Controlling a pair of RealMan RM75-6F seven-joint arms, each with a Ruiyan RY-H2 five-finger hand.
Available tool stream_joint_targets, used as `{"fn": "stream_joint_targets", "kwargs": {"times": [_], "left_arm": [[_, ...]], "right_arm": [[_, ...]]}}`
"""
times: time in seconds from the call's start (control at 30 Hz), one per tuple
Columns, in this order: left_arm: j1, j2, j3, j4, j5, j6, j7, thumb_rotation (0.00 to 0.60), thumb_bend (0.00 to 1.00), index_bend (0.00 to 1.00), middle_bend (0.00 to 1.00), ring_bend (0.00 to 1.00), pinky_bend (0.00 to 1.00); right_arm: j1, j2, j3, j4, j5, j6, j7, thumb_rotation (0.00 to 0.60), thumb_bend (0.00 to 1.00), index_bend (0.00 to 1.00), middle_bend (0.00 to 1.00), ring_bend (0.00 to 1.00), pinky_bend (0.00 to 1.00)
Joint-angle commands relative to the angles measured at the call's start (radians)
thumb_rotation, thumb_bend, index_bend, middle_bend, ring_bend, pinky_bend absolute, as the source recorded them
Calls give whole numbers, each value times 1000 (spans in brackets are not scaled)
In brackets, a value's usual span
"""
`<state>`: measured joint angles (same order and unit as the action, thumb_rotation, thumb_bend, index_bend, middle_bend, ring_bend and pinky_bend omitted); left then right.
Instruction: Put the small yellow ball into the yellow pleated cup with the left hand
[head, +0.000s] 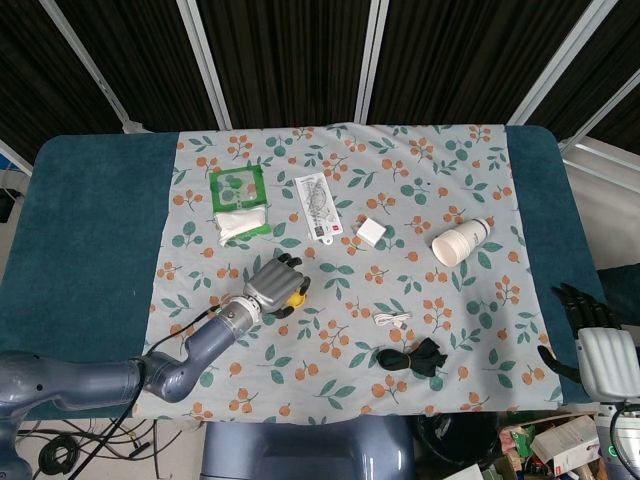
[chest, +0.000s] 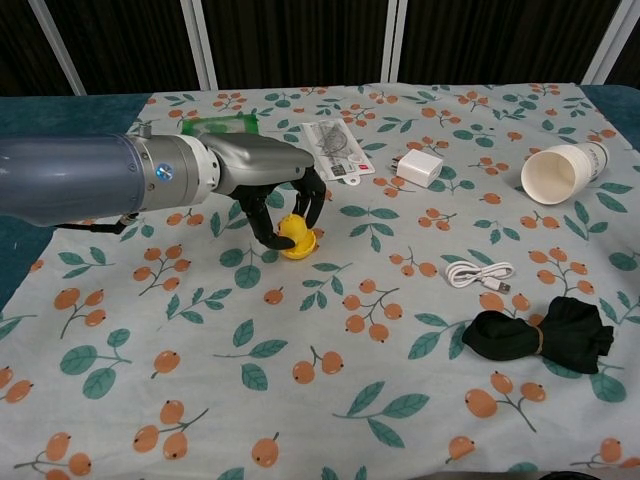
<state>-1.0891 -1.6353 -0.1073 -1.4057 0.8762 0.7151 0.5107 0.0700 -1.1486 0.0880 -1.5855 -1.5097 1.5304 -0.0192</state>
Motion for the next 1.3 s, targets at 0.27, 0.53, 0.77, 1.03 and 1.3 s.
{"fn": "stream_joint_targets", "kwargs": {"times": [0.27,0.53,0.77,1.03,1.3], "left_arm": [[-5,-13,10,21,4,10,3,600,339,447,435,132,147],[-7,-19,9,34,3,11,-5,600,293,349,336,120,146],[-8,-7,9,20,8,11,-10,600,246,233,260,102,143],[6,68,-20,-66,1,57,-25,600,243,207,202,46,108],[91,266,-41,-260,13,160,-90,600,244,139,117,3,87]], "right_arm": [[0,0,-1,-1,1,-4,3,600,121,139,104,135,191],[0,-1,-1,0,1,-2,2,600,122,139,104,135,191],[0,-1,0,-1,3,-2,2,600,123,139,104,135,191],[0,1,2,0,5,-2,3,600,122,139,104,135,191],[0,3,2,-2,3,-2,-2,600,122,139,104,135,191]]}}
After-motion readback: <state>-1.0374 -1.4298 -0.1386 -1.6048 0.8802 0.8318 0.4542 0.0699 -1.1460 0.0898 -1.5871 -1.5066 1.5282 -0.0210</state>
